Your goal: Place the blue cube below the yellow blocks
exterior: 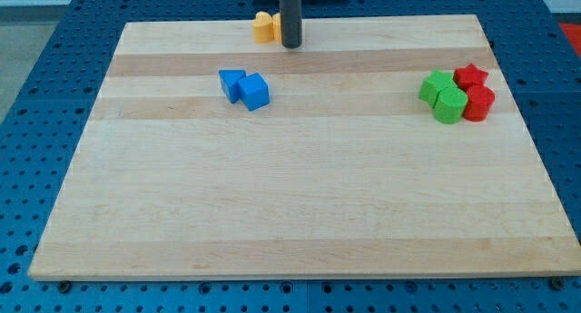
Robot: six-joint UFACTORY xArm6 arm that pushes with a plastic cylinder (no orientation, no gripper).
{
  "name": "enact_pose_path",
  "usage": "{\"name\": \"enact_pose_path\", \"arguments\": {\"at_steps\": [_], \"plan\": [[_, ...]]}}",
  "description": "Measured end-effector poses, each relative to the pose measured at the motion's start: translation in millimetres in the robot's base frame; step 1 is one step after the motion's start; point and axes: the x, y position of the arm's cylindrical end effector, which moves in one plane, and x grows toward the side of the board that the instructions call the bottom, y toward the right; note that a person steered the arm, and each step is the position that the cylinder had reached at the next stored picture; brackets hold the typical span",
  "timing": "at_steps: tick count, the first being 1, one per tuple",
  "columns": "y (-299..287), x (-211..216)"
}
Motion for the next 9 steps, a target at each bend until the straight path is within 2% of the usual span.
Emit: {"name": "enact_pose_path", "arguments": {"at_steps": [3, 4, 5, 7, 8, 9], "plan": [[4.8, 146.6], [-41.2, 155.4], [-78.2, 144.4], [-49.6, 76.7], [-55.9, 95.9], [-36.9, 106.9]]}}
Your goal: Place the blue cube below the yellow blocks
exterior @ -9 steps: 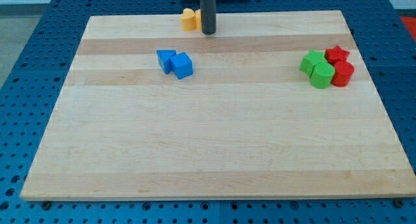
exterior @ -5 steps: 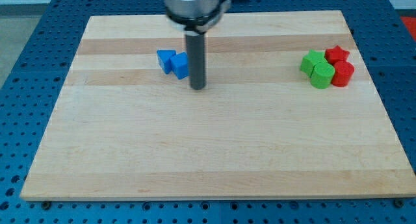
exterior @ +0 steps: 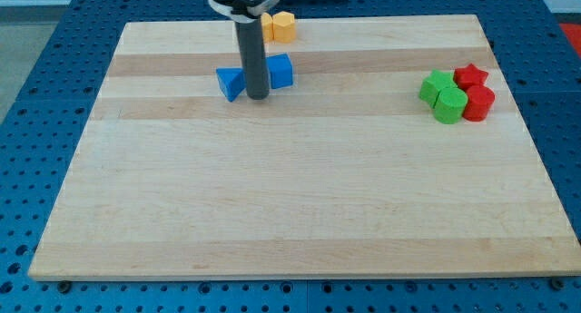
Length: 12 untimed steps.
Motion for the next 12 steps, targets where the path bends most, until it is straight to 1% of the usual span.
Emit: {"name": "enact_pose_path", "arguments": {"at_steps": [1, 2, 3, 4, 5, 7, 8, 10, 12], "plan": [[23.5, -9.1], [19.3, -44.7], [14.2, -60.0], [17.6, -46.3], [35.1, -37.8], [33.0, -72.8], [30.1, -80.3], [25.1, -73.3], [24.1, -90.5]]}}
